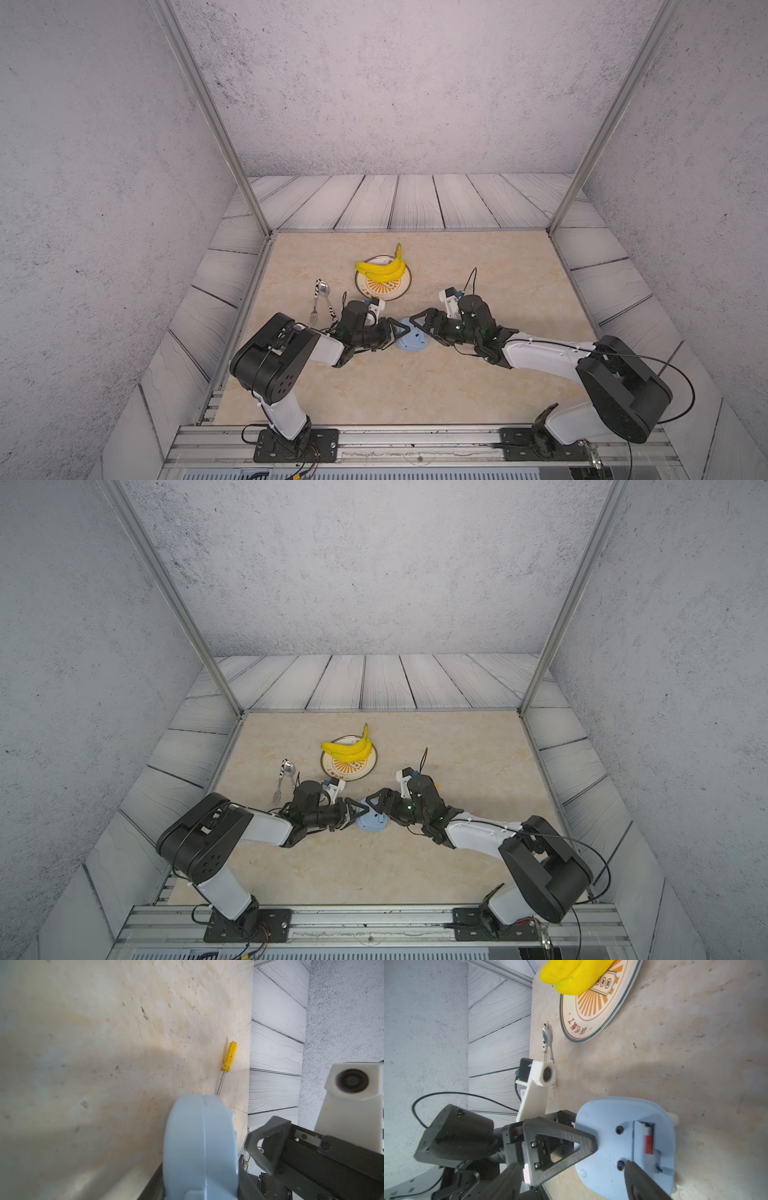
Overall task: Remove the battery from the alarm
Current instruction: Remove the cover from the alarm, then place the alarm at the center of the board.
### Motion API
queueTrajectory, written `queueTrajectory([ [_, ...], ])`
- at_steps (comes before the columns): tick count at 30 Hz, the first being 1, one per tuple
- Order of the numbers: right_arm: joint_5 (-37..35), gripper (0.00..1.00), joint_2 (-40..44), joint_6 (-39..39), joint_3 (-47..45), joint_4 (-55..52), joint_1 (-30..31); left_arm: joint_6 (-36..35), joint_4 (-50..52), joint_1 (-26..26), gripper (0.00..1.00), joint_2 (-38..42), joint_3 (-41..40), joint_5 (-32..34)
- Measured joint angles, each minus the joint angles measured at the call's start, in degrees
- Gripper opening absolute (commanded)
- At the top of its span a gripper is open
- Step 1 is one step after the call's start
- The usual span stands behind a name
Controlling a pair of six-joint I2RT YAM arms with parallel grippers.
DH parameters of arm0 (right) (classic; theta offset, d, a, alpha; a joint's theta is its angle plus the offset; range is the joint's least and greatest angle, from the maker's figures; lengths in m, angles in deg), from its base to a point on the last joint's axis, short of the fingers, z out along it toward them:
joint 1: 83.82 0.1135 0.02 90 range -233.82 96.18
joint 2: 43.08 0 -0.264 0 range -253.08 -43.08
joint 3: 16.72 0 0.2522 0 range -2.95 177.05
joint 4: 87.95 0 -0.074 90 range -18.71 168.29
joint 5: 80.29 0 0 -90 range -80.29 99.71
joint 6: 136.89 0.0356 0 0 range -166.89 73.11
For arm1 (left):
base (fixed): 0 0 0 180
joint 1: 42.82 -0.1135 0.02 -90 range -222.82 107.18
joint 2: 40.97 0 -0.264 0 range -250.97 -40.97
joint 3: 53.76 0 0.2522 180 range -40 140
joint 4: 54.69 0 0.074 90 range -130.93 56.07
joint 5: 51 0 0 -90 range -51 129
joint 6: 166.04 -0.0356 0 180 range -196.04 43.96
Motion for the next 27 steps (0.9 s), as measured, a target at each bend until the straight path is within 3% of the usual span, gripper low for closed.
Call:
queueTrajectory([
  [9, -1.9, 0.83, 1.6, -7.3, 0.8, -10.6, -0.4, -1.8, 4.1, 0.0, 0.58, 0.0, 0.1, 1.5],
  [19, -6.0, 0.84, 3.0, -35.8, 15.6, -34.6, -0.8, -4.8, 8.5, -2.4, 0.68, 2.0, 0.0, 1.4],
  [27, -5.3, 0.8, -9.3, -53.7, 29.3, -45.8, -2.3, -9.6, 20.1, -4.3, 0.64, 11.1, -1.9, 1.5],
])
